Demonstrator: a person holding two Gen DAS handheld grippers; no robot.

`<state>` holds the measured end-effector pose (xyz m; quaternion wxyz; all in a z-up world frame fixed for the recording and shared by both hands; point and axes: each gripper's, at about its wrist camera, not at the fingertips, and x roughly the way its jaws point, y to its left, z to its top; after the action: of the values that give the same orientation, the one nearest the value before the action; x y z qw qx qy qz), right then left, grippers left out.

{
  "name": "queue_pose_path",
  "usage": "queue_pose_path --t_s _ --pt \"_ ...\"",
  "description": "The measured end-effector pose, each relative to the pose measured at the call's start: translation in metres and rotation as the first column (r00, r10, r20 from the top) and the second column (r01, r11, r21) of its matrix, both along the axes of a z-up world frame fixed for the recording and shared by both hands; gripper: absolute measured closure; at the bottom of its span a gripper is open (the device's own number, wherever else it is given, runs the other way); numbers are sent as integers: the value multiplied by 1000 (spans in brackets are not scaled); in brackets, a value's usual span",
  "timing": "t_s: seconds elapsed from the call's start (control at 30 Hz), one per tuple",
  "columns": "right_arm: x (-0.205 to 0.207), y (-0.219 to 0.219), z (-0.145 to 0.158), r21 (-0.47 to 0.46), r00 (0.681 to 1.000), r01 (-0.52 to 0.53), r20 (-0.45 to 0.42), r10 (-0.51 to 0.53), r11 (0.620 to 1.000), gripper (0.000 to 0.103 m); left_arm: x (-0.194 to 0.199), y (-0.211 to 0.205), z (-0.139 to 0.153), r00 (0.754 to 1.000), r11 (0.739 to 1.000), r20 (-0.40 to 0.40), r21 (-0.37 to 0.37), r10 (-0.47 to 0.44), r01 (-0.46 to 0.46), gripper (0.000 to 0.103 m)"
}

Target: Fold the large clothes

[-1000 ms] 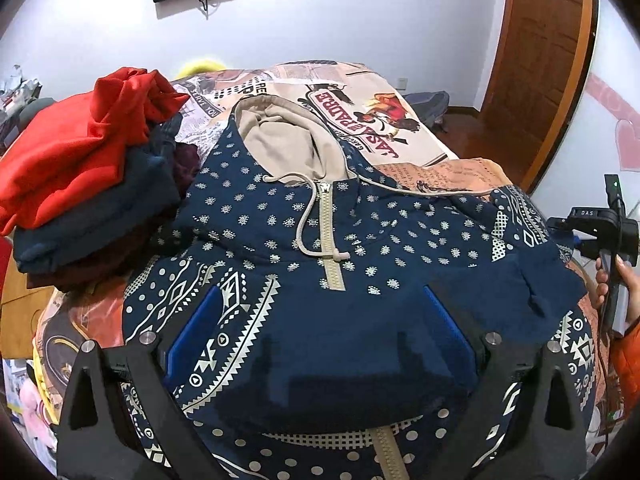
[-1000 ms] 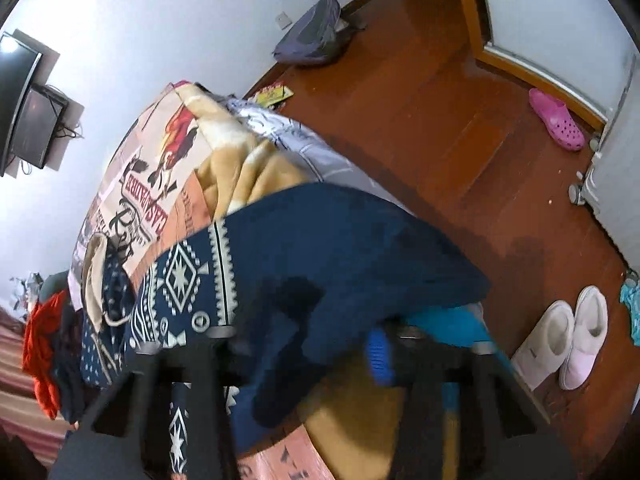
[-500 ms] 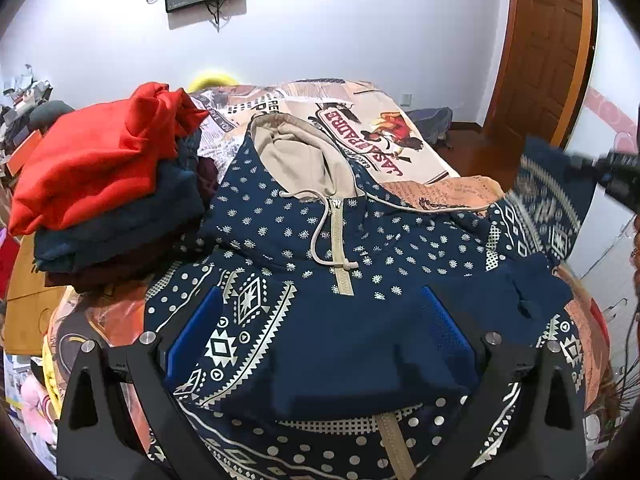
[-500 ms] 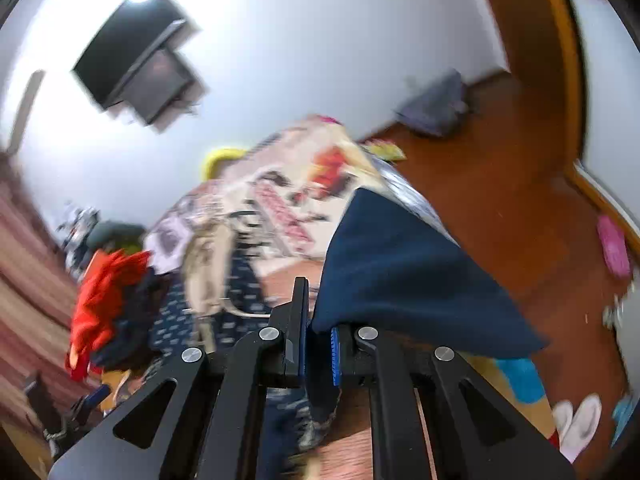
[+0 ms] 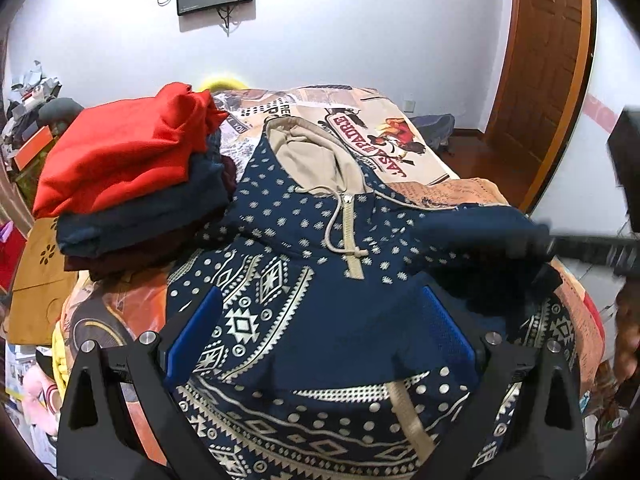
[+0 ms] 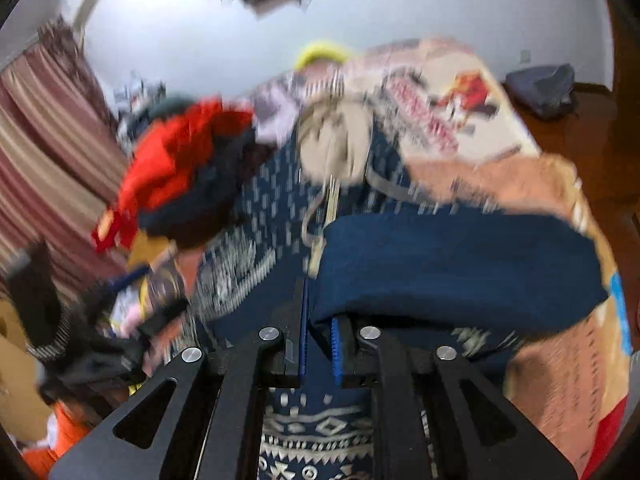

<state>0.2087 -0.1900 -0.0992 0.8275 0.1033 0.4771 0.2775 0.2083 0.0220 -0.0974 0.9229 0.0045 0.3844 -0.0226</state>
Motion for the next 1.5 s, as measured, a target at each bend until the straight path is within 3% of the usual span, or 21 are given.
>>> queue_pose_path --t_s 0.17,0.3,0.47,0.6,0.7,0.83,0.97,1.13,1.2,1.27,1.33,1.4,1.5 --pt "-11 6 -28 -71 993 -36 -116 28 997 87 -7 8 -6 1000 1000 -16 -5 10 -10 4" --pt "-23 2 -22 -97 988 -52 -148 37 994 78 -8 8 -10 1000 1000 -25 -5 13 -13 4" --pt "-41 -12 7 -107 998 -48 -38 44 993 74 -8 6 -12 1000 1000 -25 -11 15 -15 4" --pt "-43 -38 24 -99 997 60 54 -55 993 48 -5 2 -11 1000 1000 -26 -15 8 -8 4" --pt "-34 -68 27 -69 983 170 78 -165 983 47 -4 -3 -11 1000 1000 -20 0 5 -5 4" --pt "-8 -114 9 15 948 318 -25 -317 948 47 -4 -9 -12 1000 1000 -17 6 -2 2 4" --pt "15 -143 -24 -19 894 438 -91 -438 899 47 -2 -13 -13 1000 1000 -30 -4 -10 9 4" --pt "35 -163 -71 39 845 497 -250 -474 867 47 3 -15 -20 999 1000 -51 -3 -11 11 4" --pt "39 -169 -84 43 825 522 -276 -492 852 47 5 -15 -23 998 1000 -58 0 -7 7 4" --pt "43 -171 -91 56 814 546 -270 -513 836 51 7 -14 -27 998 1000 -69 1 1 -1 4" --pt "43 -172 -87 51 813 554 -247 -527 831 66 8 -12 -30 997 1000 -78 -1 5 -5 4" --pt "45 -170 -82 57 825 541 -228 -517 839 92 9 -11 -32 997 1000 -81 5 11 -11 4" --pt "46 -159 -63 42 859 501 -149 -490 864 94 8 -6 -34 996 1000 -81 2 21 -21 4"
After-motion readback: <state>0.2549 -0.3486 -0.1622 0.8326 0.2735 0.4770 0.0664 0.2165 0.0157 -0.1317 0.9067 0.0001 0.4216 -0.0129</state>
